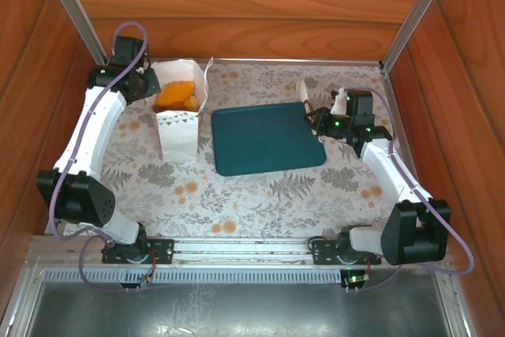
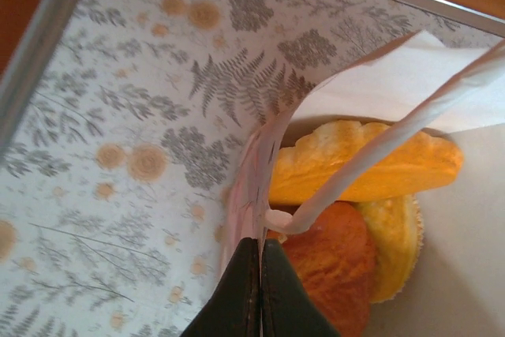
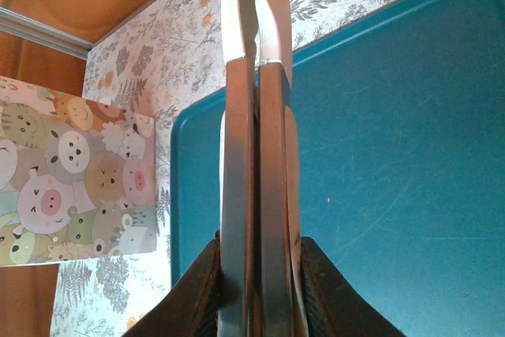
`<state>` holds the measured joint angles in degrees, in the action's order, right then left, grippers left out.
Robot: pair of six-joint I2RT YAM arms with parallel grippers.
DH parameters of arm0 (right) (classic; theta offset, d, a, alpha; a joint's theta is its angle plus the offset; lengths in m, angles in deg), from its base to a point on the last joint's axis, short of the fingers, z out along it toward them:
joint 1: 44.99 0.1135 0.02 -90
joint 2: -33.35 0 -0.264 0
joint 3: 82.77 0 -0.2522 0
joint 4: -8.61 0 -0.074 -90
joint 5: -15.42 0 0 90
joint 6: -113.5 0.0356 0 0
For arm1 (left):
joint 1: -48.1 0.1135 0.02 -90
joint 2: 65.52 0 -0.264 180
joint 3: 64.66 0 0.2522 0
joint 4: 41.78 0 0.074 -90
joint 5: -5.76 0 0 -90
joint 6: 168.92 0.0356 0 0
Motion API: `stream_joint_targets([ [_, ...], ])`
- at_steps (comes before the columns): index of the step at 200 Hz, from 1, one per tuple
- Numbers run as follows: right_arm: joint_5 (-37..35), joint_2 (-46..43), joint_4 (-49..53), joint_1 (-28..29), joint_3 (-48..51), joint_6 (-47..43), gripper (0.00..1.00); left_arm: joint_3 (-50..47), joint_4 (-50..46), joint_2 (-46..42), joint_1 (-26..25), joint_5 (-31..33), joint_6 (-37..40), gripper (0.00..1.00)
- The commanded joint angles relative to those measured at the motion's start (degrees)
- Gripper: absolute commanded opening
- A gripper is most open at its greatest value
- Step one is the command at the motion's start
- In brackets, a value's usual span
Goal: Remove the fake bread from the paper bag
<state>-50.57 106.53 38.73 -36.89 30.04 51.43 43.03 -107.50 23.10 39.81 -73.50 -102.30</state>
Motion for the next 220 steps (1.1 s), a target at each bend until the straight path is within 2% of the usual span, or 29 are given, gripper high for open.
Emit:
stream_joint_targets([
  [1, 0.32, -1.34, -0.54, 0.99, -0.67, -1.51, 0.22, 4.73, 0.32, 0.01, 0.10, 7.27, 6.10, 0.00],
  [17, 0.36, -1.21, -0.95, 1.23, -0.54, -1.62, 0.22, 6.51, 0.77, 0.88, 0.04, 9.83, 10.43, 0.00],
  [40, 0.30, -1.11, -1.57, 2.21, -0.63, -1.57, 0.23, 6.66, 4.31, 1.78, -0.46, 10.22, 17.86, 0.00],
  [90, -0.58, -1.77, -1.90, 5.20, -0.71, -1.15, 0.23, 0.04, 15.42, -0.19, -4.97, 8.73, 30.42, 0.00],
  [142, 1.02, -4.39, -1.42, 8.87, -2.77, 2.69, 0.23, -10.22, 28.81, -2.60, -11.51, 10.73, 42.97, 0.00],
  [192, 1.77, -7.95, 2.02, 11.68, -4.99, 4.80, 0.23, -15.12, 35.50, -4.16, -15.73, 11.36, 46.50, 0.00],
  [220, 1.48, -8.07, 2.80, 15.68, -6.10, 6.53, 0.24, -17.45, 37.97, -4.83, -17.92, 13.04, 48.07, 0.00],
])
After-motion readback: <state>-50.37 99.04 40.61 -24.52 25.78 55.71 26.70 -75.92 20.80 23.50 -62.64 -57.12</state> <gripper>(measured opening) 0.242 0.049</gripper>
